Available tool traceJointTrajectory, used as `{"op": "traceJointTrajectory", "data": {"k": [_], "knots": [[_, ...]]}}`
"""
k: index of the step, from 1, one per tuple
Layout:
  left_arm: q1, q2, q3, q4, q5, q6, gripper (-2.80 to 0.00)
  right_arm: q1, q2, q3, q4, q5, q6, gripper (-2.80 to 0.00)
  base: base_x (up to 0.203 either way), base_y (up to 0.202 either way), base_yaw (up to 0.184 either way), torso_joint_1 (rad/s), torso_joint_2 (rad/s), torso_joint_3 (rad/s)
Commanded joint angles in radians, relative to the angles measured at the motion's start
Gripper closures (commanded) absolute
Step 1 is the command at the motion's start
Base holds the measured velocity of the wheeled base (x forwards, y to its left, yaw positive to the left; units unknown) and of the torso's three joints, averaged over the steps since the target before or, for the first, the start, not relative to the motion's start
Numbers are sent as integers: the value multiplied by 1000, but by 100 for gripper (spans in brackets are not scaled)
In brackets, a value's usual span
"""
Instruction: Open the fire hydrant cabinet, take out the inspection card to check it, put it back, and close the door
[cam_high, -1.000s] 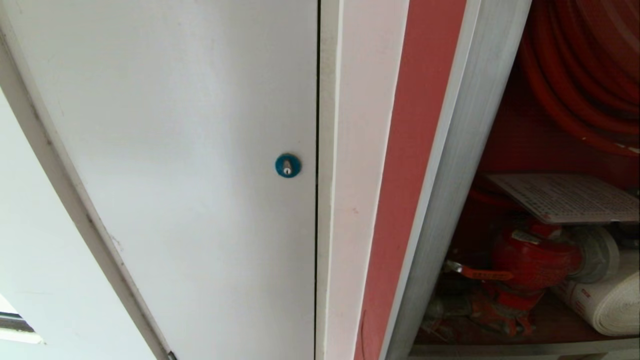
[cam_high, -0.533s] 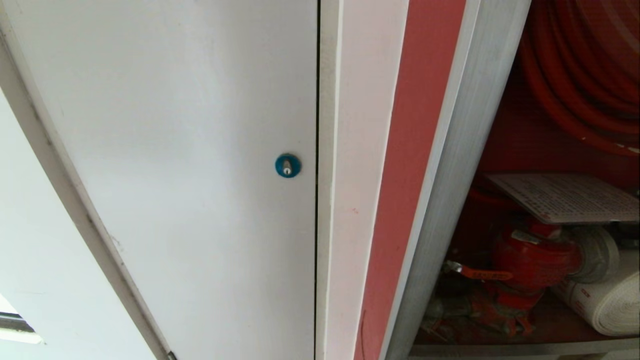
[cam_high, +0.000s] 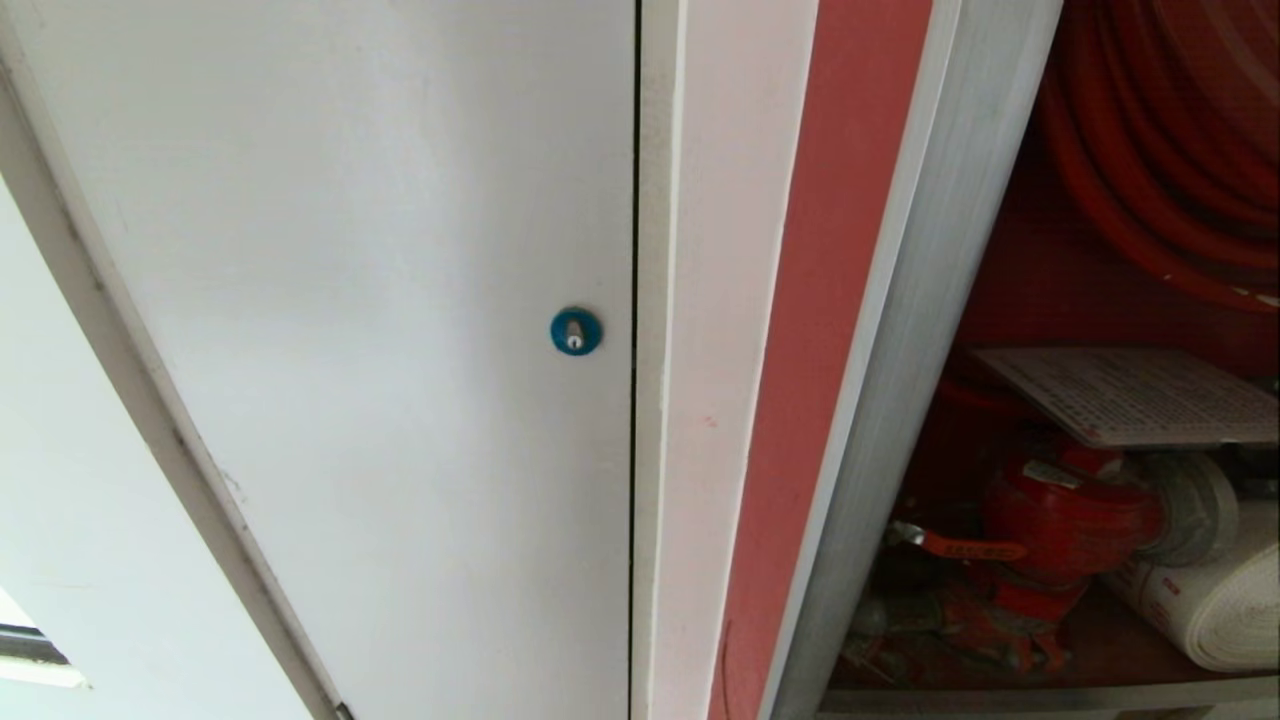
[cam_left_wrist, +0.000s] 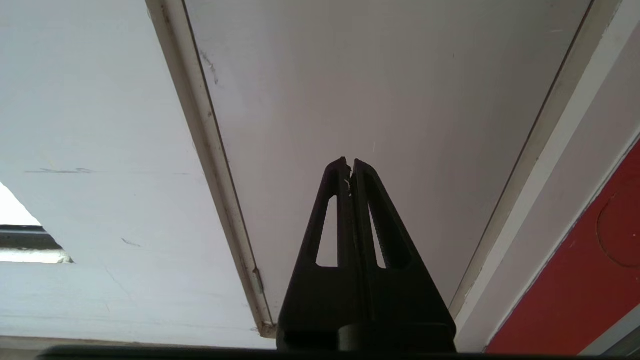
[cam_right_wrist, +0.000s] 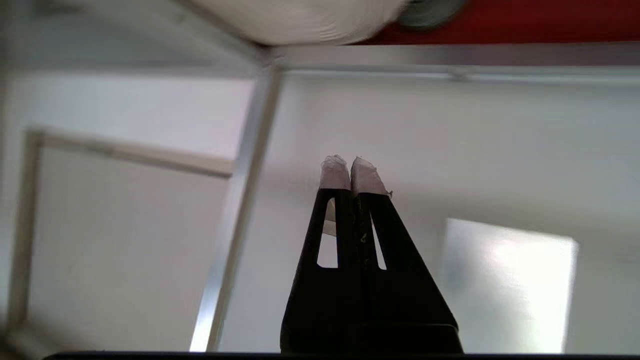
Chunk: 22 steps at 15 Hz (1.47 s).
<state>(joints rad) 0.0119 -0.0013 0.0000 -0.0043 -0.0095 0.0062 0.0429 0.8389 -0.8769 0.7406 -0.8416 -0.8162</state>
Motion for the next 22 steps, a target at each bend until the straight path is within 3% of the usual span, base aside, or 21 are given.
{"op": "traceJointTrajectory", "data": {"k": [1,6,9,11,14,16,22], "knots": [[0,0,3,0,0,0,0,-101,3,-12,4,137,-97,0,0,0,0,0,0,0],[0,0,3,0,0,0,0,-400,-14,-60,-88,674,-557,0,0,0,0,0,0,0],[0,0,3,0,0,0,0,-525,-24,-62,-183,891,-816,0,0,0,0,0,0,0],[0,0,3,0,0,0,0,-596,-30,-59,-255,936,-939,0,0,0,0,0,0,0],[0,0,3,0,0,0,0,-646,7,-34,-314,1005,-975,0,0,0,0,0,0,0],[0,0,3,0,0,0,0,-670,12,-29,-339,1010,-992,0,0,0,0,0,0,0],[0,0,3,0,0,0,0,-637,82,10,-388,1061,-981,0,0,0,0,0,0,0]]}}
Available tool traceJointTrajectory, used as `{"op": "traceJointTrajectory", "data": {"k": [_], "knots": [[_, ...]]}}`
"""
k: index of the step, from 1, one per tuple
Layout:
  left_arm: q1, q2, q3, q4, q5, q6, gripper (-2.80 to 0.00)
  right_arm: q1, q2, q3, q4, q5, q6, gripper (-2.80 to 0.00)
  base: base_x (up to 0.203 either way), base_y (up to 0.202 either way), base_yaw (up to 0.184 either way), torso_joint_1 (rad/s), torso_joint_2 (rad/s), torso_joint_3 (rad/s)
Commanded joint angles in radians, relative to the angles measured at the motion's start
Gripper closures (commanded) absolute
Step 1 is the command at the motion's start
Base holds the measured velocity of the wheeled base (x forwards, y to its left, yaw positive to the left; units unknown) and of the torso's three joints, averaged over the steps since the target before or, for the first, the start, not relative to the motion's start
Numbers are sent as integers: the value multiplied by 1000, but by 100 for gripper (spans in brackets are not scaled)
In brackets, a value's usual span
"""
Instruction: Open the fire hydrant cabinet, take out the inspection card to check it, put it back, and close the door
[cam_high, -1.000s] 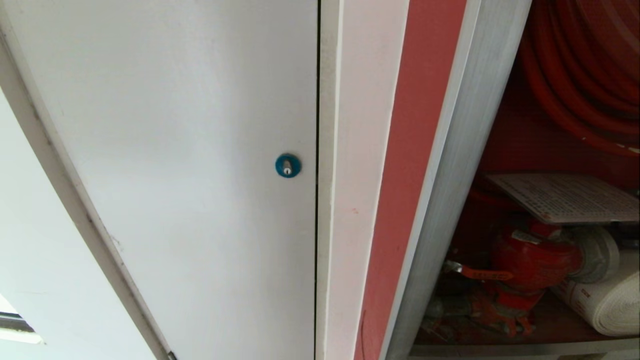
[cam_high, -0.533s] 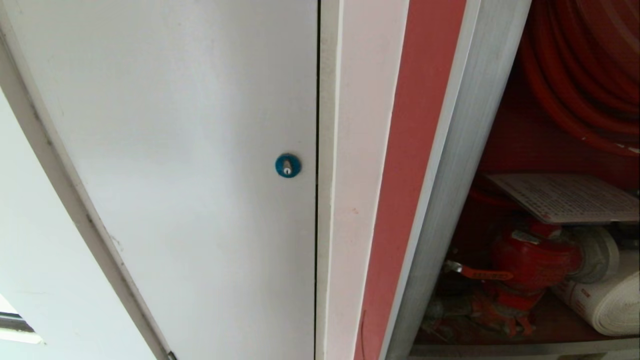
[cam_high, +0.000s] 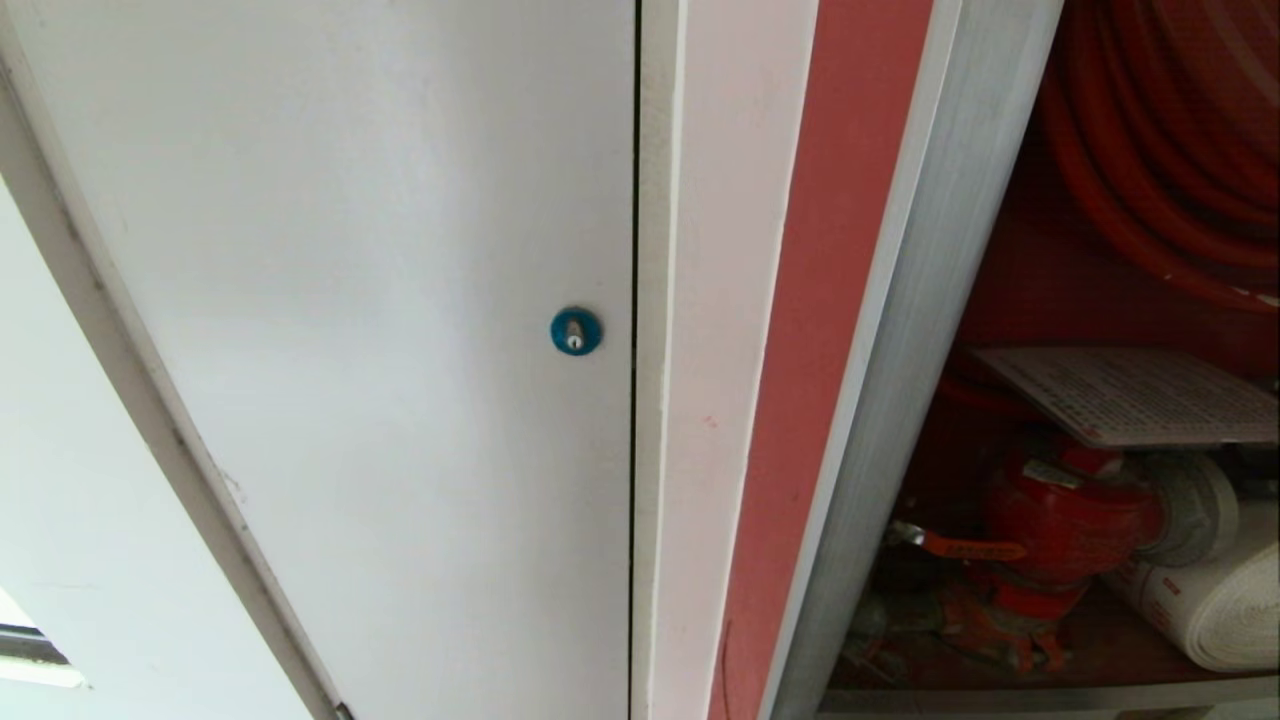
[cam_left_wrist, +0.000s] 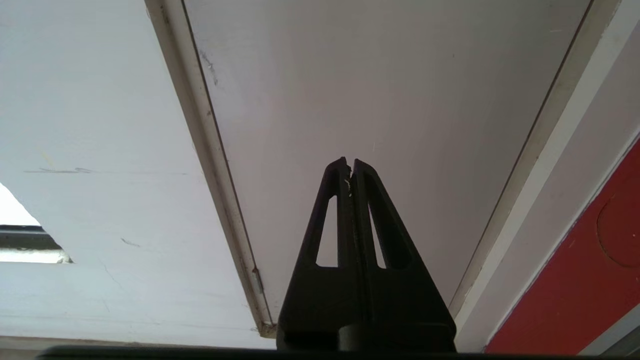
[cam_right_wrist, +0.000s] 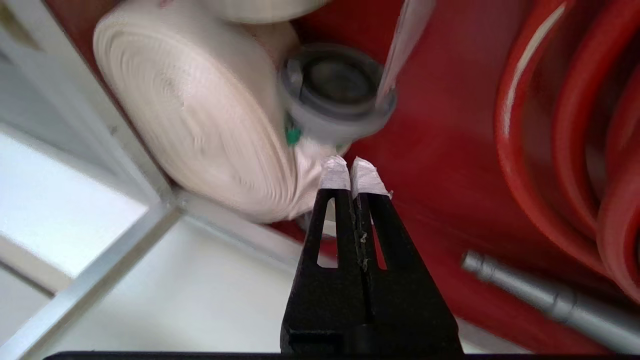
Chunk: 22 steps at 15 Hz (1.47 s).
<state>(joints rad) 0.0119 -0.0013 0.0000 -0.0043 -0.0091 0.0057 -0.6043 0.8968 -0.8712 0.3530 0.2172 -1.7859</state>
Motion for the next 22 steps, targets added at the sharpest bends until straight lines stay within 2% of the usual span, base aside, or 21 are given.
{"op": "traceJointTrajectory", "data": {"k": [1,2,3,9,12,16,22], "knots": [[0,0,3,0,0,0,0,37,37,15,-29,1,8,0,0,0,0,0,0,0],[0,0,3,0,0,0,0,50,41,25,-65,1,23,0,0,0,0,0,0,0],[0,0,3,0,0,0,0,51,41,33,-86,1,26,-280,0,0,0,0,0,0],[0,0,3,0,0,0,0,54,51,58,-96,4,49,-280,0,0,0,0,0,0],[0,0,3,0,0,0,0,55,114,59,-181,5,67,-280,0,0,0,0,0,0],[0,0,3,0,0,0,0,134,178,59,-237,4,154,-280,0,0,0,0,0,0],[0,0,3,0,0,0,0,157,253,61,-290,2,172,-280,0,0,0,0,0,0]]}}
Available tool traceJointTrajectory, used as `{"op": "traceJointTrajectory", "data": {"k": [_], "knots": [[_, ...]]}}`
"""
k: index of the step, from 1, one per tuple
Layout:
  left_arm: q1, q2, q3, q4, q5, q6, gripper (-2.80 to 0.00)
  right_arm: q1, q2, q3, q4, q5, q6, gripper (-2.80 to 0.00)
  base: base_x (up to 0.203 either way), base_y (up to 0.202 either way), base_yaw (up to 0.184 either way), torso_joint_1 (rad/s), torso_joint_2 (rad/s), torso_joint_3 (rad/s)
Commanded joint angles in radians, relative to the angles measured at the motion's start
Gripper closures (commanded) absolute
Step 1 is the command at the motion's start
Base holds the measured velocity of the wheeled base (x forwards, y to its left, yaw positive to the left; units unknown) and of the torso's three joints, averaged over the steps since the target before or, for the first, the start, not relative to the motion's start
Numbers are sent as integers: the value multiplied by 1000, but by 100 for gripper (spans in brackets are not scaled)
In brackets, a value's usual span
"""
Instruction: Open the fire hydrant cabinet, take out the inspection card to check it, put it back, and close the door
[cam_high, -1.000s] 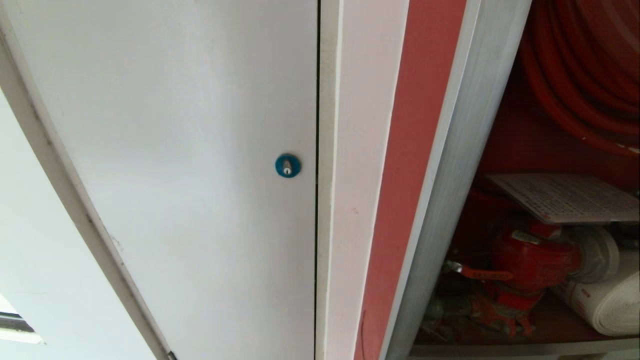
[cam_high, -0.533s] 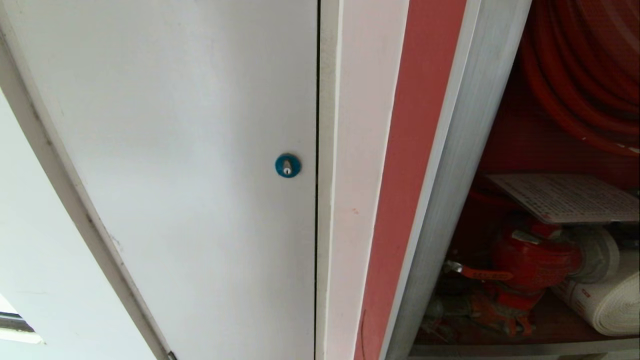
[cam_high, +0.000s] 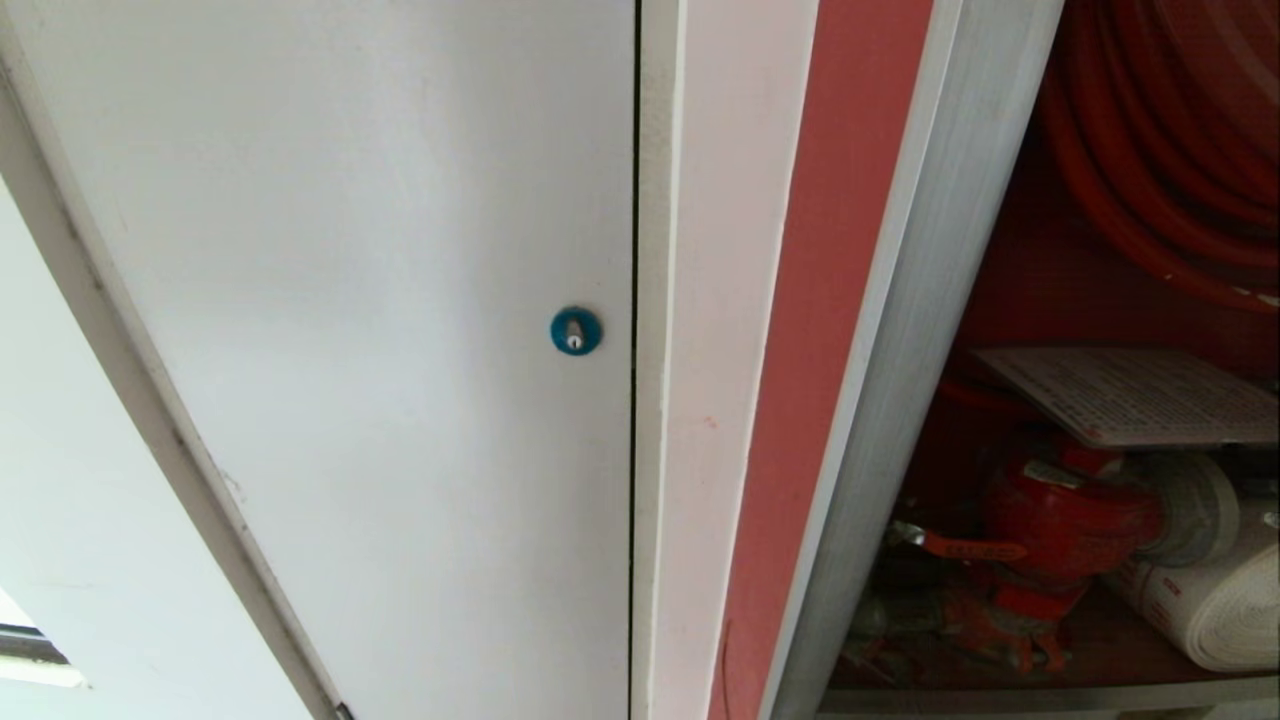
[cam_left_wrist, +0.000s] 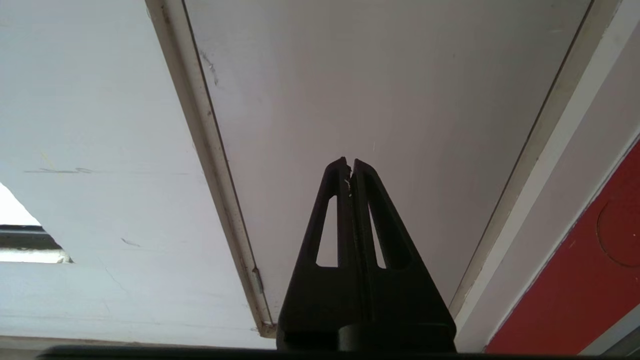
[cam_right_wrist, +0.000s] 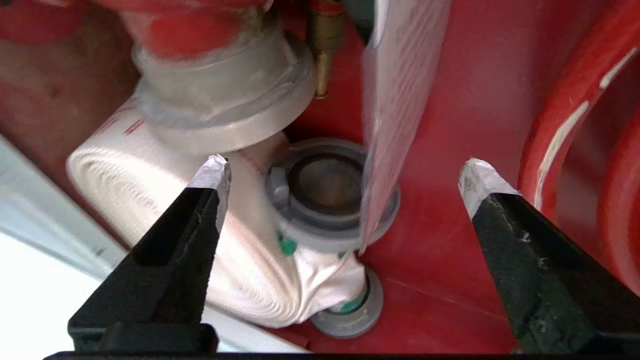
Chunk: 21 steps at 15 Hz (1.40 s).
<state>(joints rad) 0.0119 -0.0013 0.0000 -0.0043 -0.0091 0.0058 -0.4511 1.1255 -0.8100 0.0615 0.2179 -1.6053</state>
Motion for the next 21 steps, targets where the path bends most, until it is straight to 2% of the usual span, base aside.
{"op": "traceJointTrajectory", "data": {"k": [1,7,8,10,17,21], "knots": [[0,0,3,0,0,0,0,9,45,-1,-30,0,-8,-280,0,0,0,0,0,0],[0,0,3,0,0,0,0,94,106,-14,-108,-43,27,-280,0,0,0,0,0,0],[0,0,3,0,0,0,0,94,112,-14,-108,-48,27,0,0,0,0,0,0,0],[0,0,3,0,0,0,0,95,112,-14,-109,-86,25,0,0,0,0,0,0,0],[0,0,3,0,0,0,0,102,104,-6,-109,-96,23,0,0,0,0,0,0,0],[0,0,3,0,0,0,0,101,60,35,-118,-139,18,0,0,0,0,0,0,0]]}}
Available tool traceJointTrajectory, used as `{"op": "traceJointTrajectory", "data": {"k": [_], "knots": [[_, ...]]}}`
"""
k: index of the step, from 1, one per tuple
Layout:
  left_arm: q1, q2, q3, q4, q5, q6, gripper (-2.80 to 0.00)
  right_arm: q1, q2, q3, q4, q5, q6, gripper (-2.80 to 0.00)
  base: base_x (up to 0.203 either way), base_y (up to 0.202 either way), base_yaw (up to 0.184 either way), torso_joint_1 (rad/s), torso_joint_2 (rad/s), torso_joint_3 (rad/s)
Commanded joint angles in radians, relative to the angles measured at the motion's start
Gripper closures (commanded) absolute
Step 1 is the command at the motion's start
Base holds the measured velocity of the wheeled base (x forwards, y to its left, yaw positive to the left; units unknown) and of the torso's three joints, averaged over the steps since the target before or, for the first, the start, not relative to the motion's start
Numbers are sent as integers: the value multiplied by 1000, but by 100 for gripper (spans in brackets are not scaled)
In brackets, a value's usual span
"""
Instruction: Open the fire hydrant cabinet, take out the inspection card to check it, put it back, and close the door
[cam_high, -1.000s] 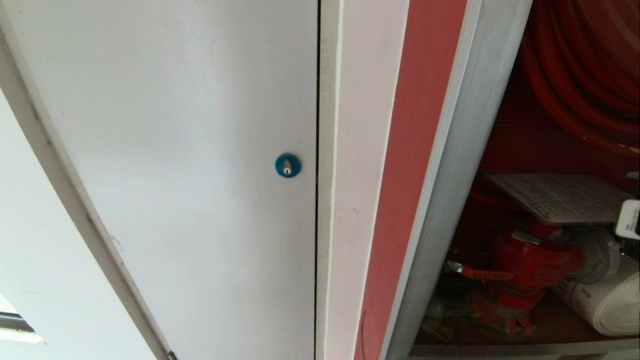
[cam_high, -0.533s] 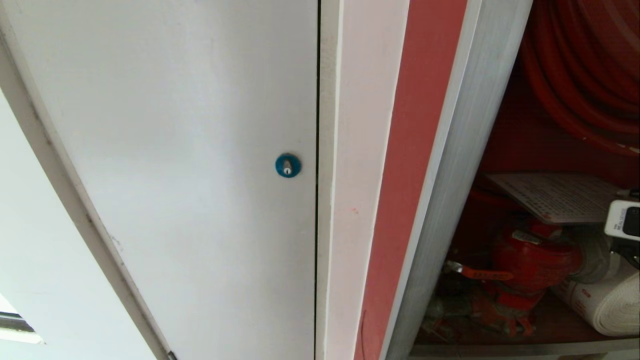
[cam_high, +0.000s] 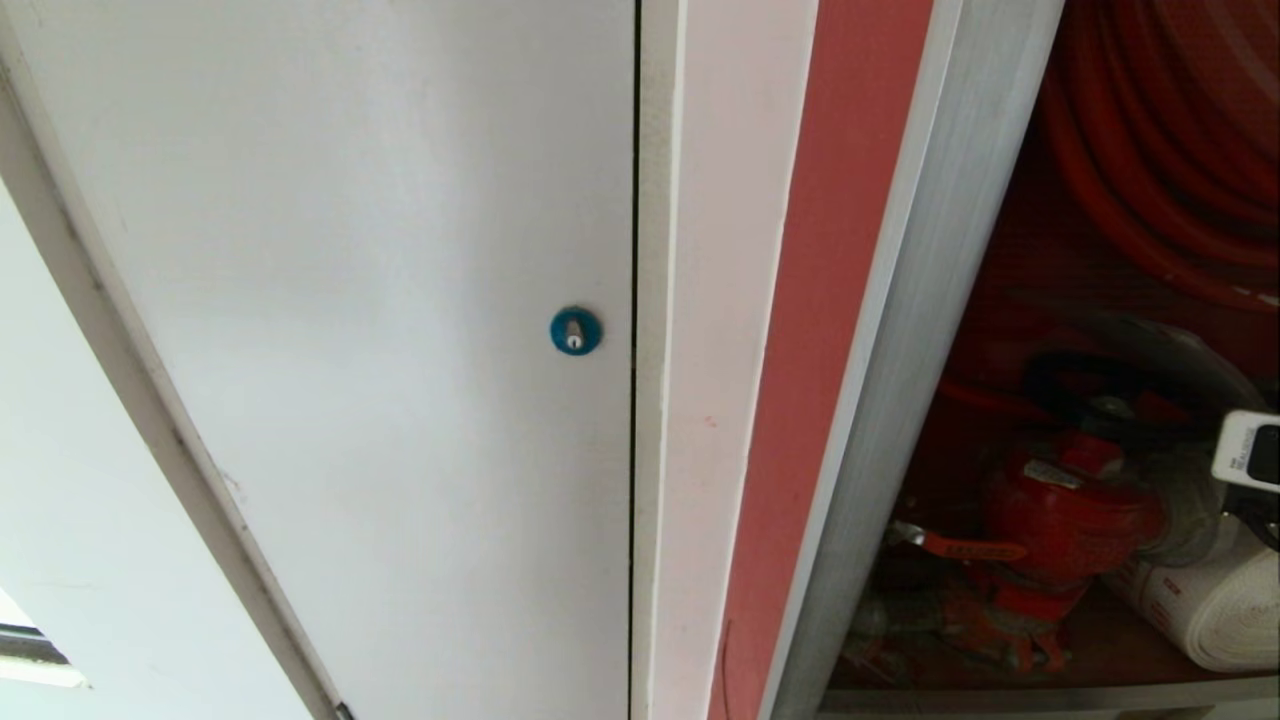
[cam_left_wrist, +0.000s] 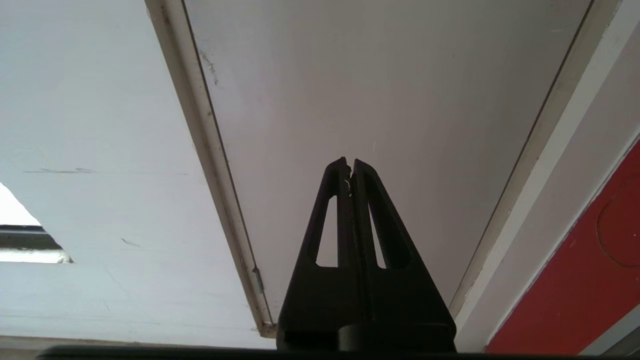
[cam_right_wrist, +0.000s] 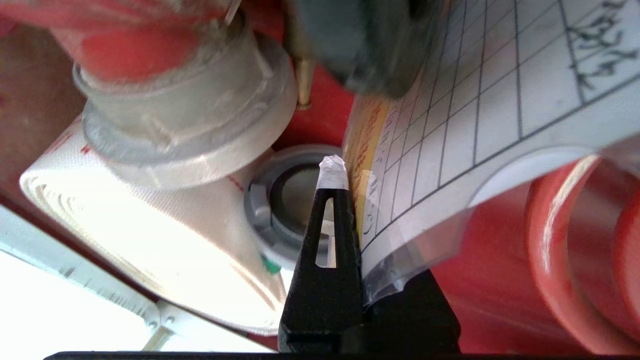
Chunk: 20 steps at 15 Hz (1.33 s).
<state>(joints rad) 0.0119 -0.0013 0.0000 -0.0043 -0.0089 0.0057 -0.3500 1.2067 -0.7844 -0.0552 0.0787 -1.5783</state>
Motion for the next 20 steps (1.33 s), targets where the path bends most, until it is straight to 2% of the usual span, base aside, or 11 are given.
{"op": "traceJointTrajectory", "data": {"k": [1,6,13,20], "knots": [[0,0,3,0,0,0,0,-1,-34,13,-3,0,-9,0,0,0,0,0,0,0],[0,0,3,0,0,0,0,-3,-113,8,-4,-3,-25,0,0,0,0,0,0,0],[0,0,3,0,0,0,0,-15,-328,53,4,-35,-57,0,0,0,0,0,0,0],[0,0,3,0,0,0,0,-13,-552,74,93,-39,-47,0,0,0,0,0,0,0]]}}
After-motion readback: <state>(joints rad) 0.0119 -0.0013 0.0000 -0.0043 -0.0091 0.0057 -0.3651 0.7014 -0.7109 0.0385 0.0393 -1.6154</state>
